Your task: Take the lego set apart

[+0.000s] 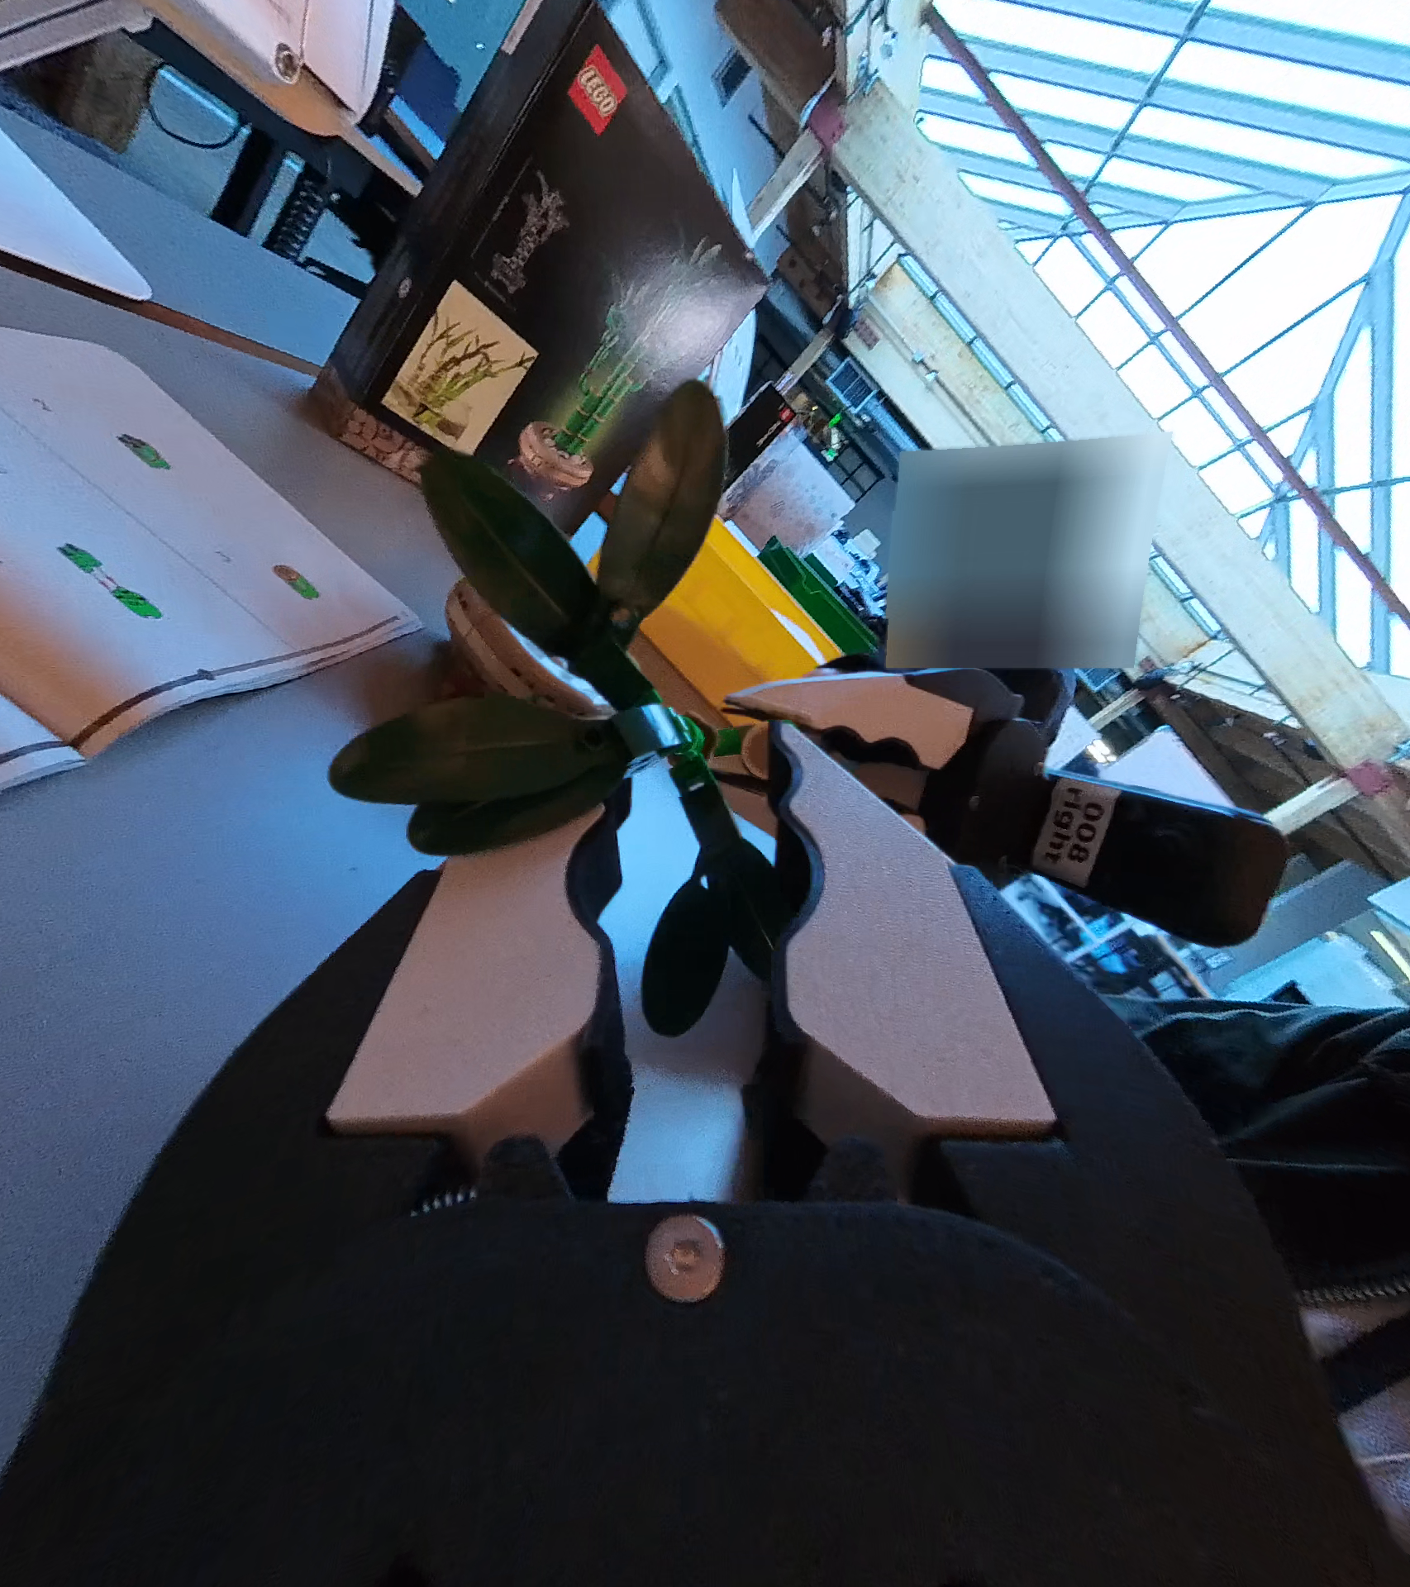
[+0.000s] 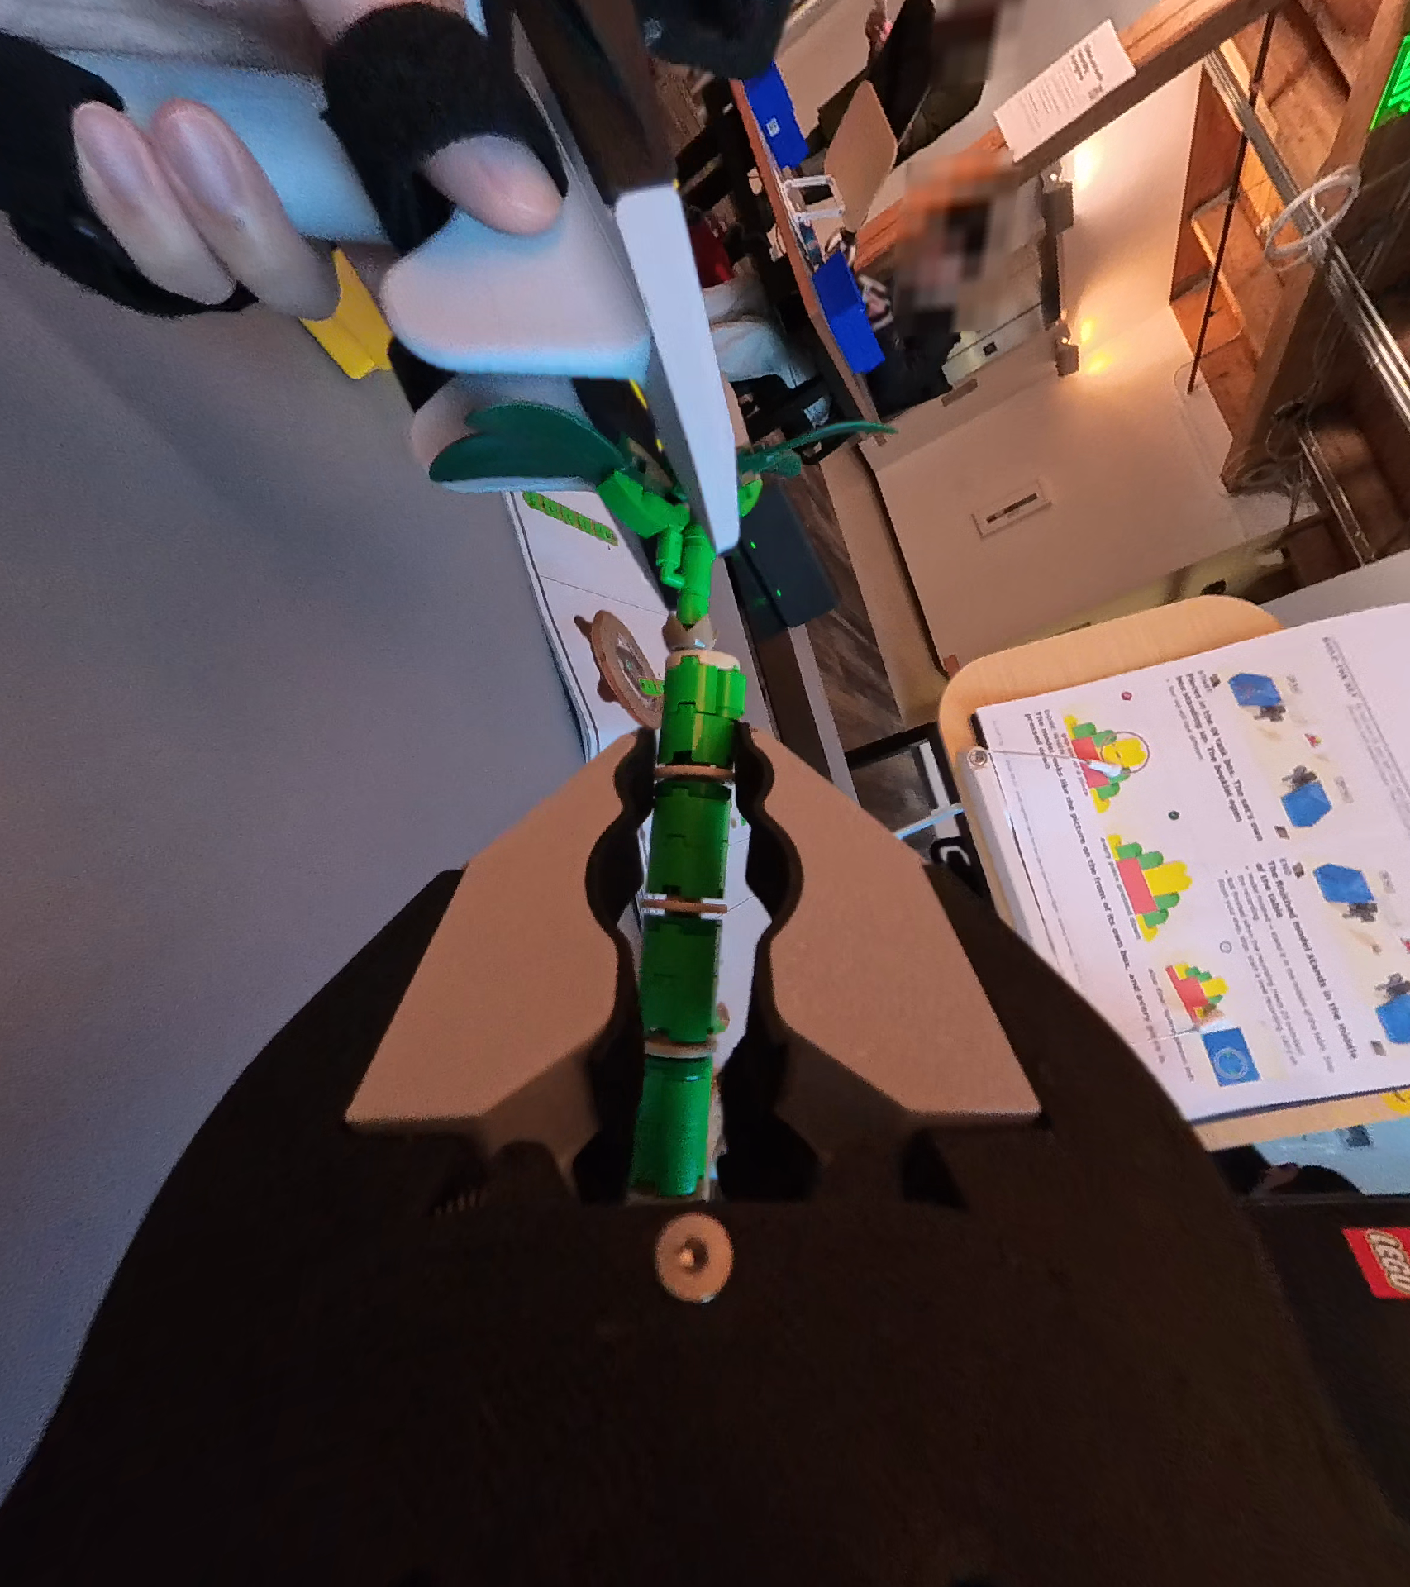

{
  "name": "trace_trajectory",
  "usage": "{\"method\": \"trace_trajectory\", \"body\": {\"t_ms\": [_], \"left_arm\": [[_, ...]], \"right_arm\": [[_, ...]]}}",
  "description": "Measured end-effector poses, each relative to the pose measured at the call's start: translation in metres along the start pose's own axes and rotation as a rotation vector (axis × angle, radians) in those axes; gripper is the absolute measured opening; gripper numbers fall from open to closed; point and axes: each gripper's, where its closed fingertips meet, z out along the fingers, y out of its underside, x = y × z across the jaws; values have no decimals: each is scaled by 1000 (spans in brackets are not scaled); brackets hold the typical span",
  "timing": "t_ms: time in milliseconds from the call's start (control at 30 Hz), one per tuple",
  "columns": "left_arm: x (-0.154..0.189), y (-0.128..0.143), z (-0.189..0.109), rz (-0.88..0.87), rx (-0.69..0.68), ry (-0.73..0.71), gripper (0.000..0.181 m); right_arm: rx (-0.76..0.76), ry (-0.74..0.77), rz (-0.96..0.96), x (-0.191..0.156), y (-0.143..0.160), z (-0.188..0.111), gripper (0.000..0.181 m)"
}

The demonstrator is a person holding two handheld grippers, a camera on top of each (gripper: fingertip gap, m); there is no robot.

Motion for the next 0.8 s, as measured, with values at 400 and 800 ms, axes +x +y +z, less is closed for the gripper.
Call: {"method": "trace_trajectory", "body": {"t_ms": [400, 800], "left_arm": [[7, 3, -2, 199, -45, -39, 9], [17, 28, 13, 498, -179, -89, 9]], "right_arm": [[178, -234, 363, -13, -15, -4, 25], [300, -537, 843, -17, -25, -13, 32]]}}
